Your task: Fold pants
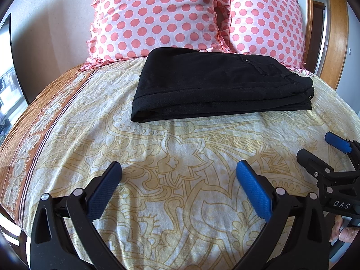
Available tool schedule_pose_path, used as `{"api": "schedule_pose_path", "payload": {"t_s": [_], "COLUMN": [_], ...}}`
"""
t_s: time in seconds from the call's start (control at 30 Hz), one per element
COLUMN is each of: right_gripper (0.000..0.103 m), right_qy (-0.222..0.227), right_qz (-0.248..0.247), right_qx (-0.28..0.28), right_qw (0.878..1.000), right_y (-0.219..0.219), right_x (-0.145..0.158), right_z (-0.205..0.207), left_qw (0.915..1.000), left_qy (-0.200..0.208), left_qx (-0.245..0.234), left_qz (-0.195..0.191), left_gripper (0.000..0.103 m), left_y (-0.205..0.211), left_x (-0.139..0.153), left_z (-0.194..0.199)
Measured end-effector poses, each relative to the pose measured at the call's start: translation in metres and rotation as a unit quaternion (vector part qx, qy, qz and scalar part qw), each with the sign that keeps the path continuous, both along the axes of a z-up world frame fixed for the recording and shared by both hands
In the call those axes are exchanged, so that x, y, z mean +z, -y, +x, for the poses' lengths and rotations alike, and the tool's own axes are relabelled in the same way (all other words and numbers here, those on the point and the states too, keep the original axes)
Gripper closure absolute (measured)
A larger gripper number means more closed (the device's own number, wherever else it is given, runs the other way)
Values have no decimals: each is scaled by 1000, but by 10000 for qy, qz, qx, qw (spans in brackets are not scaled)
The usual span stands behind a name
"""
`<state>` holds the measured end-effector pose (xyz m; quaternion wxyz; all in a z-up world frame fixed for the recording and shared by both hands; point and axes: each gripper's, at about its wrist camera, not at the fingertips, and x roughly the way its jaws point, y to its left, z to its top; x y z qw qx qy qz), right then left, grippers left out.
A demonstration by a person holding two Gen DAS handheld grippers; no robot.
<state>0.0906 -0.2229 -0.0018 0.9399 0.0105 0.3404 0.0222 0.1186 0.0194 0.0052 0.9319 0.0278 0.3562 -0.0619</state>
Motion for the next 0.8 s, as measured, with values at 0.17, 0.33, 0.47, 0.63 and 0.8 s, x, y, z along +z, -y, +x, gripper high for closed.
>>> {"api": "schedule_pose_path", "payload": {"t_s": [0.17, 0.33, 0.47, 0.63, 0.8], "right_gripper": [1, 1, 1, 1, 1], "right_qy": [0, 2, 3, 3, 4], "right_qz": [-1, -1, 0, -2, -2], "right_qx": [-1, -2, -4, -3, -2], "right_qw": [10000, 10000, 10000, 10000, 10000], "right_y": [0, 0, 0, 0, 0], "right_x": [0, 0, 0, 0, 0], "right_z": [0, 1, 0, 1, 1], "left_qw": [10000, 10000, 10000, 10000, 10000], "left_qy": [-7, -16, -19, -20, -34], "left_qx": [4, 19, 17, 21, 26], "left_qz": [-7, -12, -12, -11, -14], "left_gripper": [2, 2, 2, 2, 2], "left_y": [0, 0, 0, 0, 0], "left_x": [0, 0, 0, 0, 0], "left_z": [0, 2, 2, 2, 3]}}
